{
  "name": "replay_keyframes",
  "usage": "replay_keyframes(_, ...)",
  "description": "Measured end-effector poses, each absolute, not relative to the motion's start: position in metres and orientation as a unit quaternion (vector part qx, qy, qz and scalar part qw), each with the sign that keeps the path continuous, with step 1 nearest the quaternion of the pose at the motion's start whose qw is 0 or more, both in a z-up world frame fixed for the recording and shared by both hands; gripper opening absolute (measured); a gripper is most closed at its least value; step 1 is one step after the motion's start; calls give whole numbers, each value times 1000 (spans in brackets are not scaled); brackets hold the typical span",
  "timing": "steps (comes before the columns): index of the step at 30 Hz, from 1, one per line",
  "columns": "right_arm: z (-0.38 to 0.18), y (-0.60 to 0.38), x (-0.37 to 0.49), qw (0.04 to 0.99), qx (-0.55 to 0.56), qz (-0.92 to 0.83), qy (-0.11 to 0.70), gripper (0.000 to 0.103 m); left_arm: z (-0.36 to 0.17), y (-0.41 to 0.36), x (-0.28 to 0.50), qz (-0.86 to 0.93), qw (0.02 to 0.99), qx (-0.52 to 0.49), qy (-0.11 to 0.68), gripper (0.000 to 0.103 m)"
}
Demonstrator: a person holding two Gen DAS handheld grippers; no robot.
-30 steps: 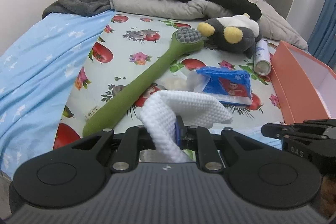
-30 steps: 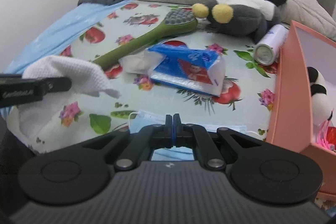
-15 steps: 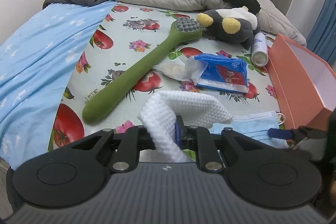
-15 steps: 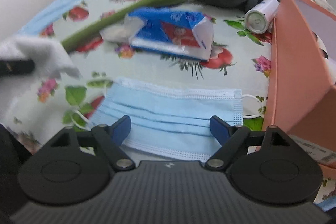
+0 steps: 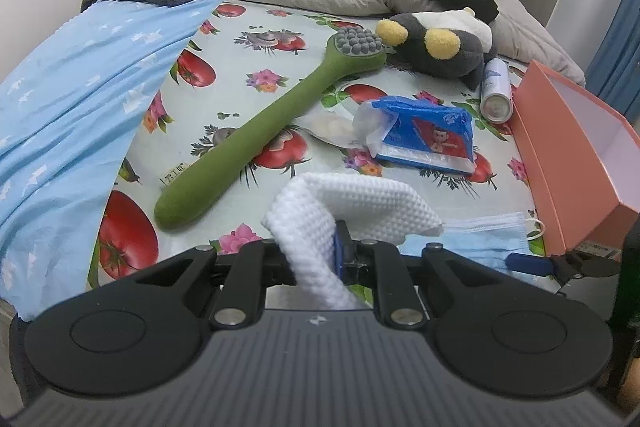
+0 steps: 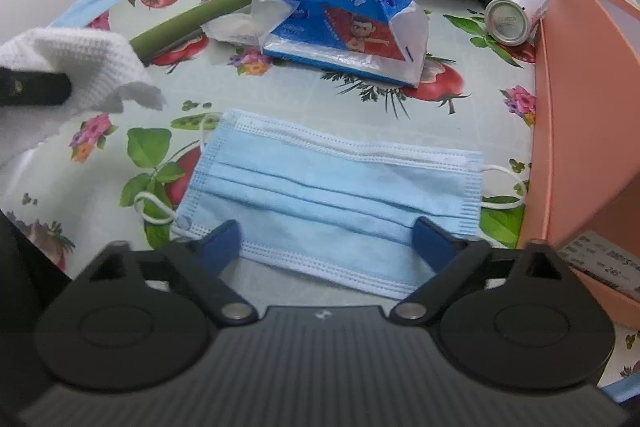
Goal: Organize soft objects
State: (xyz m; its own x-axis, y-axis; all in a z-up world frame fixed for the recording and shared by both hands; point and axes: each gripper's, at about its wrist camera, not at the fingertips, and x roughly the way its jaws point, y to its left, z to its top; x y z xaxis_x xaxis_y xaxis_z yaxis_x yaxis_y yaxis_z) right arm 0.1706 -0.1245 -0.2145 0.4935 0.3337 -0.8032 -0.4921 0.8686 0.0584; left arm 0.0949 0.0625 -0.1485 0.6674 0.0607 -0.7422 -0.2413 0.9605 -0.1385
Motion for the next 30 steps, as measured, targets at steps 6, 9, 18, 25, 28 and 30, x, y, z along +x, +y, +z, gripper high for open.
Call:
replay_keyframes(6,-207,-125,171,860,-89,241,441,18,-148,62,98,79,906,-117,398,17)
replay_keyframes(9,-204,-131,176,859,-64,239,449,7,-142,61,99,79,909,-117,393,17)
replay_keyframes(18,-143,-138,164,885,-55,249,390,5,-103,49,100,62,923,-121,359,17)
replay_keyframes(25,-77,-161,152,917,-31,232,324,5,-63,29,99,43,936,-124,326,17)
replay_keyframes(28,-53,-172,145,928,-25,221,298,5,-46,21,99,32,941,-127,312,17)
replay_keyframes(30,-39,-180,141,935,-20,214,281,5,-35,14,100,22,945,-126,302,17)
